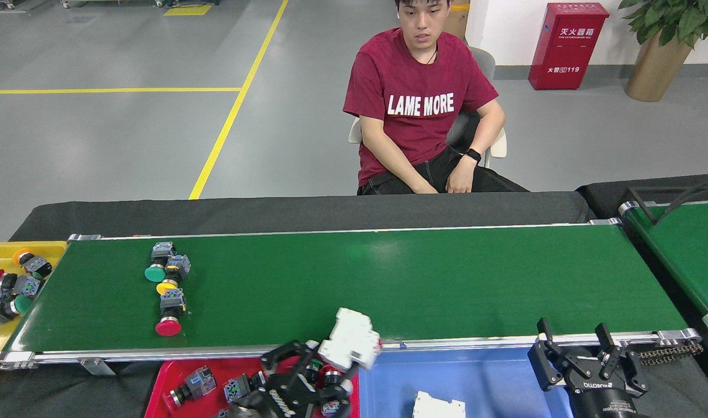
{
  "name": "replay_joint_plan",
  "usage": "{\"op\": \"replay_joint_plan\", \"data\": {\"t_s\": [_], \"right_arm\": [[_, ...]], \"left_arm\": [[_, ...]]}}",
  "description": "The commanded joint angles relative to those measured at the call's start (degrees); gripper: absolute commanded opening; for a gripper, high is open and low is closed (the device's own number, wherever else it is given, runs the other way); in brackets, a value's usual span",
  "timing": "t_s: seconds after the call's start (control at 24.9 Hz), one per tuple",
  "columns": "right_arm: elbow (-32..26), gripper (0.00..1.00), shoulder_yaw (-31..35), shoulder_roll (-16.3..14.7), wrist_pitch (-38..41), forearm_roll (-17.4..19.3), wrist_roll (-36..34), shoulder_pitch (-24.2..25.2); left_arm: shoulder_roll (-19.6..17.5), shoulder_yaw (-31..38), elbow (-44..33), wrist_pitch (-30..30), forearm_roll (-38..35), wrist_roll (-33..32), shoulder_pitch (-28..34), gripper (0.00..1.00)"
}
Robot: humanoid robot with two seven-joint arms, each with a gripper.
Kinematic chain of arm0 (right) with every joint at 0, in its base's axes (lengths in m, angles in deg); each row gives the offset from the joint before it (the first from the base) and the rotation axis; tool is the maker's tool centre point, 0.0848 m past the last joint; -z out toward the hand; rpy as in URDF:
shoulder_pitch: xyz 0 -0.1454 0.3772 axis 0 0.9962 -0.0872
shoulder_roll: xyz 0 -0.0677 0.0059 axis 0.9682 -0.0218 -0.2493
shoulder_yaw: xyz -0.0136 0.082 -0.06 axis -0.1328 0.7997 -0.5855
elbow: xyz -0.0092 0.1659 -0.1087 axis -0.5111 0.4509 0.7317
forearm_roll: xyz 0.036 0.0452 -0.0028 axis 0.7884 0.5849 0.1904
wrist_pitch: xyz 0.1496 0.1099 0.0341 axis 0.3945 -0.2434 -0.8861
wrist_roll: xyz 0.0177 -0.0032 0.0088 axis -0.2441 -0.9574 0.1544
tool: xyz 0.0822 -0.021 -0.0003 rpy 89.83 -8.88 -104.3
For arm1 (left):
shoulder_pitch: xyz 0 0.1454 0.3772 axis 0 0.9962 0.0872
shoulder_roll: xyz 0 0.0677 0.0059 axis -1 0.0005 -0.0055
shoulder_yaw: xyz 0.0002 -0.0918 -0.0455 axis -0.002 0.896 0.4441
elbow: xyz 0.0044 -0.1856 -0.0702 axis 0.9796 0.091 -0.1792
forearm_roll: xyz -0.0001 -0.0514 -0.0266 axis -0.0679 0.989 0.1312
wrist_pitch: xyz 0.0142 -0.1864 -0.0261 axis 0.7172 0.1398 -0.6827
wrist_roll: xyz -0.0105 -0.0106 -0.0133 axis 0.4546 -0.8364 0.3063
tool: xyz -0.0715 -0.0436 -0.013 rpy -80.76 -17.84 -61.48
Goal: Pick switch part from conveyor to tray
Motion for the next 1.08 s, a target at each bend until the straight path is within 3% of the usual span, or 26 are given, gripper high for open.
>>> {"op": "replay_joint_plan", "data": {"t_s": [0.0,0.04,0.16,0.2,0.44,0.6,0.76,0.88,1.04], "right_arm": [[-0.9,0.97,0.3,0.0,-0.3,0.0,-1.3,-0.1],[-0.9,0.97,0.3,0.0,-0.3,0.0,-1.7,0.0],[-0.9,0.97,0.3,0.0,-0.1,-0.1,-2.4,0.4],[-0.8,0.97,0.3,0.0,0.0,-0.1,-2.5,0.5],[-1.0,0.97,0.3,0.0,0.0,-0.1,-2.6,1.3],[-1.0,0.97,0.3,0.0,-0.1,-0.1,-2.6,1.5],[-1.1,0.98,0.4,-0.1,-0.2,0.0,-3.1,1.5],[-1.2,0.98,0.6,0.0,-0.1,0.0,-3.1,1.5],[-1.2,0.98,0.5,0.0,0.0,0.0,-3.2,1.5]], "left_arm": [[2.1,-3.0,-0.7,1.0,-2.9,-0.7,-0.7,0.15],[2.5,-5.0,-0.6,1.4,-3.8,-1.0,-0.8,0.29],[2.4,-7.9,0.2,8.4,-4.4,-3.6,-0.7,0.90],[2.3,-8.1,0.3,10.6,-4.4,-3.6,-0.5,1.00],[1.9,-4.2,-0.1,11.8,-1.7,-3.3,1.8,1.00],[1.2,13.9,-3.2,11.2,5.1,-1.2,5.5,1.00],[-3.2,33.2,-2.9,11.1,6.1,4.5,7.9,1.00],[-5.3,41.3,0.6,10.3,7.1,4.7,9.1,1.00],[-7.5,43.5,3.8,9.4,9.7,4.7,9.1,1.00]]}}
